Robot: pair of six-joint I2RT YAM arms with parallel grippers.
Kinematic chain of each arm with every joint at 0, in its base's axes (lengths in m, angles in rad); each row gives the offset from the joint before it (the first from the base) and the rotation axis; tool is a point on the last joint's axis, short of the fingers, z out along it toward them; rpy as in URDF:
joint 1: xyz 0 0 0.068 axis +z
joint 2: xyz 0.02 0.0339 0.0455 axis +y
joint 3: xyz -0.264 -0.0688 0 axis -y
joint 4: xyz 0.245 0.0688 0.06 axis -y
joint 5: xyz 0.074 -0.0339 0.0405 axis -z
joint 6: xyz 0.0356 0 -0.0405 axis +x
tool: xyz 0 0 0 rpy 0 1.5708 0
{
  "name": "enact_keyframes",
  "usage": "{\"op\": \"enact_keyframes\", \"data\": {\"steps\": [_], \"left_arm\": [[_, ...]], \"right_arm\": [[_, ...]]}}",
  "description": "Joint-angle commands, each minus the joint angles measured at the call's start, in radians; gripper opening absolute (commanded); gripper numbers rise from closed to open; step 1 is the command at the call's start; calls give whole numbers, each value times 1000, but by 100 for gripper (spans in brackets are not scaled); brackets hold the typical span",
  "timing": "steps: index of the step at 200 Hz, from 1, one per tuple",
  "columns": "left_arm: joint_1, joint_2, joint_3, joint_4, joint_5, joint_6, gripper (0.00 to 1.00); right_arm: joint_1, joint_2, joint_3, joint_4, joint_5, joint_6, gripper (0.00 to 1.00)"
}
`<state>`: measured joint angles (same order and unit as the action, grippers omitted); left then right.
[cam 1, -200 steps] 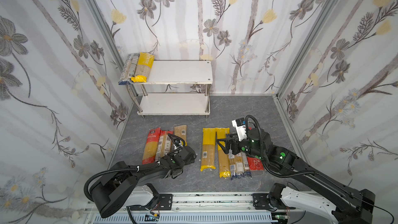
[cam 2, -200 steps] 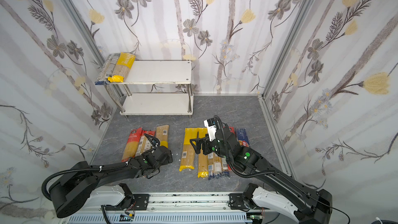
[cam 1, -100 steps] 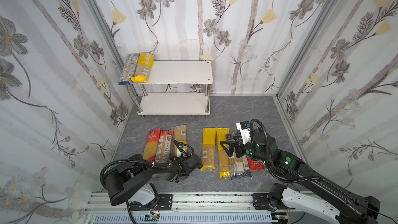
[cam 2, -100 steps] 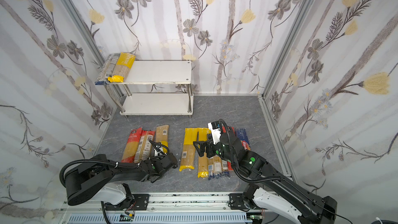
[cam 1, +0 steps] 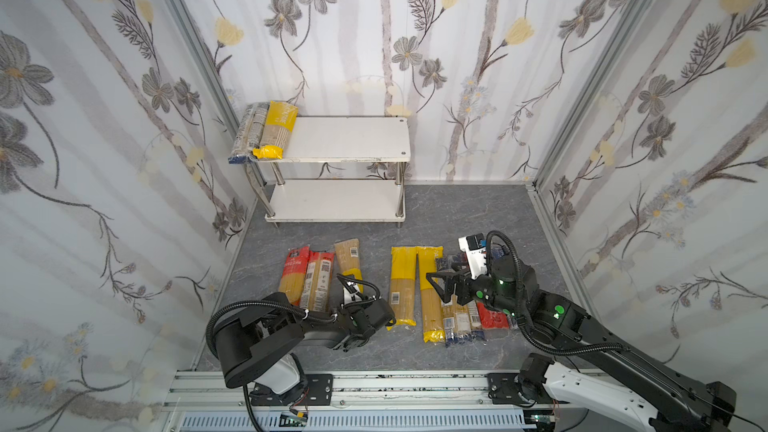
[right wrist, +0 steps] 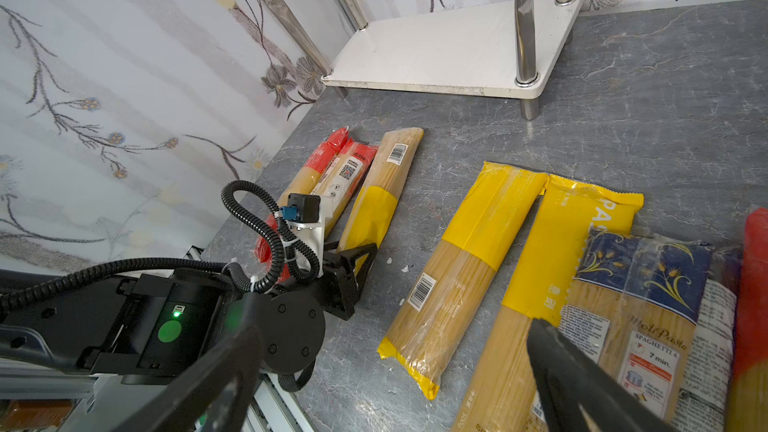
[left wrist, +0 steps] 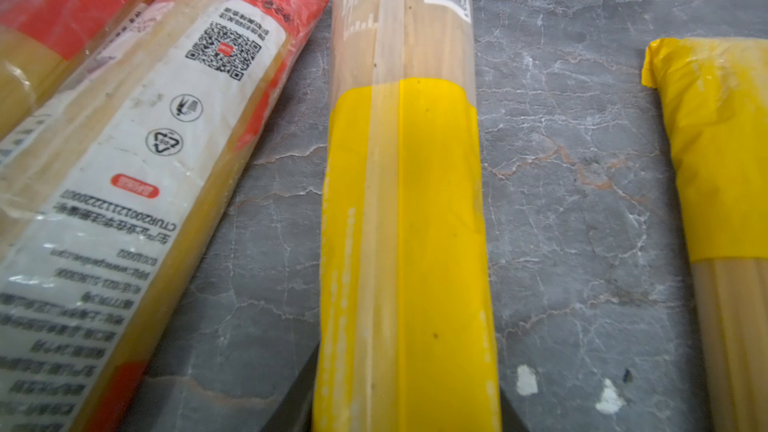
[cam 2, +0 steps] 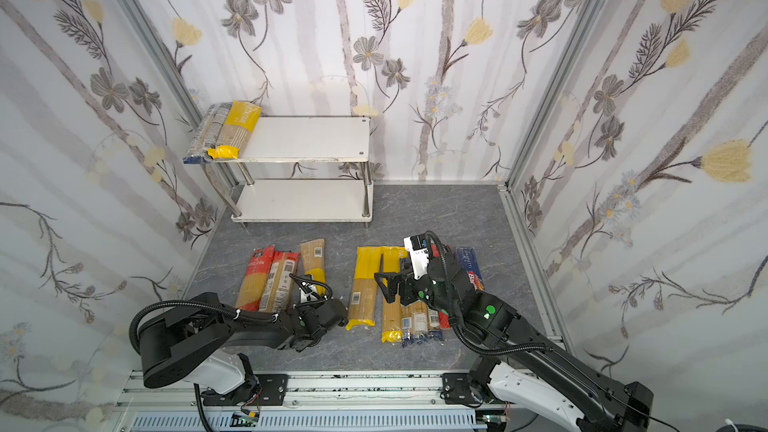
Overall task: Place and organize the pasta boxes and bags onto the shelf
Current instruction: 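Close the left gripper on the yellow-banded pack and lift it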
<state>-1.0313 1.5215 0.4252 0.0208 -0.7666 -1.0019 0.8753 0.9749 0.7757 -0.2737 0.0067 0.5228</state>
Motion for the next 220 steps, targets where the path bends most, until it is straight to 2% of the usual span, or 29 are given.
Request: {"op": "enact_keyframes", "data": {"steps": [1, 11, 68, 146, 220], "left_arm": [[-3, -6, -11, -87, 238, -20, 15], [-3, -19, -12, -89, 245, -10, 0], [-3, -139, -9, -99, 263, 74, 0], [-4, -485, 32, -190, 305, 262, 0], [-20, -548, 184, -323, 356, 348, 0]], "right_arm": [[1, 5, -6, 22, -6, 17, 100], [-1, 8, -6, 27, -10, 21, 100], [1, 32, 13, 42, -27, 26, 100], [1, 61, 77, 39, -14, 19, 100], [1, 52, 93, 42, -18, 23, 100]]}}
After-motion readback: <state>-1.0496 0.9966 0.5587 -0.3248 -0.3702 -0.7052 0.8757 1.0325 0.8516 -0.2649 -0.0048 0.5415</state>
